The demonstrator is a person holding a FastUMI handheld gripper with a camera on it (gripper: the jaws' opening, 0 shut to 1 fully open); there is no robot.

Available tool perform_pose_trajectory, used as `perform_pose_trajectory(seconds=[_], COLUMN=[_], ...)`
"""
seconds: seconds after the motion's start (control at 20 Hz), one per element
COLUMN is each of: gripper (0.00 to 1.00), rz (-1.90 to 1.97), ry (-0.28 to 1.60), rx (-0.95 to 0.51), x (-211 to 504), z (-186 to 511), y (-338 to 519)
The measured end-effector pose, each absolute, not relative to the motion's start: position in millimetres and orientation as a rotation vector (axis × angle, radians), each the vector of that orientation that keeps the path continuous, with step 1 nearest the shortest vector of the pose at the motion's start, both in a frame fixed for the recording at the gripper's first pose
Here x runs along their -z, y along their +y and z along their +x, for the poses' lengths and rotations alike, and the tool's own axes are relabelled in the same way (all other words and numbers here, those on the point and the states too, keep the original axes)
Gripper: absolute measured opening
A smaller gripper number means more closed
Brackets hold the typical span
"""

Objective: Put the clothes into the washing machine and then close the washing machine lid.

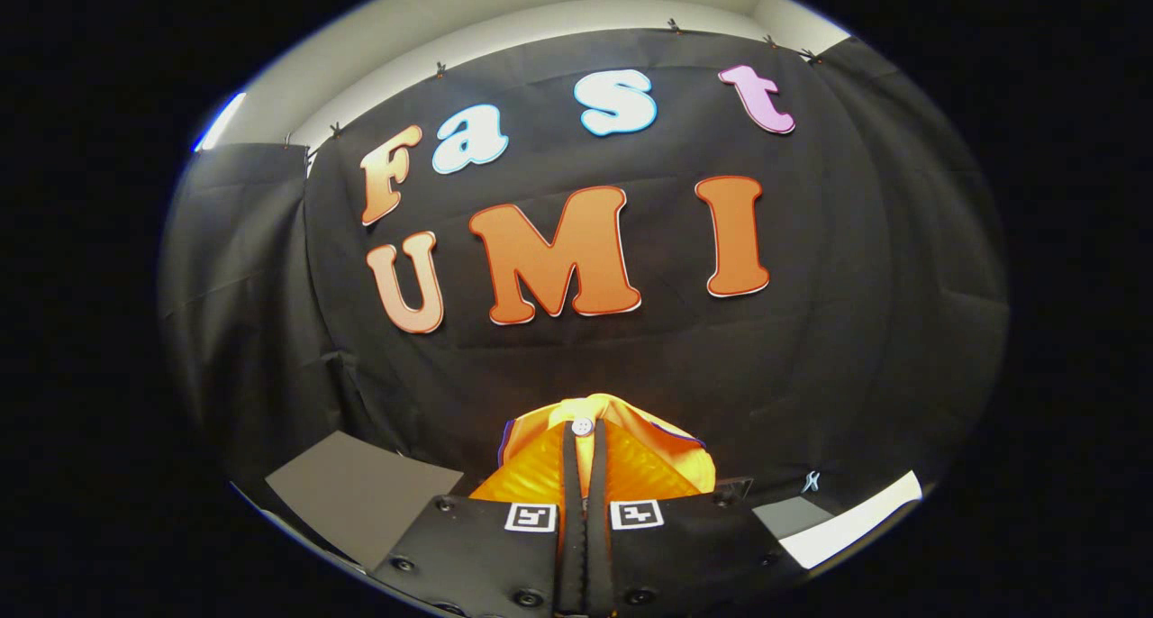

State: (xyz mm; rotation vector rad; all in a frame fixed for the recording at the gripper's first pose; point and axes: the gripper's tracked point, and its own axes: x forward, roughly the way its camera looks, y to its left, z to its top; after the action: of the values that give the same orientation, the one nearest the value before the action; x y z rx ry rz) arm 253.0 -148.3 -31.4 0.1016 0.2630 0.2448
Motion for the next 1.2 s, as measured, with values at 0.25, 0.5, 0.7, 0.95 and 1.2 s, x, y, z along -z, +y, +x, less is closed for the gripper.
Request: perform_pose_trajectory(seconds=[0.25,0.5,0.7,0.95,1.2], gripper=[0.09,0.09,0.08,0.09,0.09], rz=[0.112,0.132,0.191,0.202,0.203], ry=[0.364,0.493,0.600,0.741,0.862], rx=[-0.273,-0.256,-0.219,-0.166,-0.101], x=[109,202,271,358,435], z=[238,212,199,198,203], y=[-127,-117,-119,-127,-137])
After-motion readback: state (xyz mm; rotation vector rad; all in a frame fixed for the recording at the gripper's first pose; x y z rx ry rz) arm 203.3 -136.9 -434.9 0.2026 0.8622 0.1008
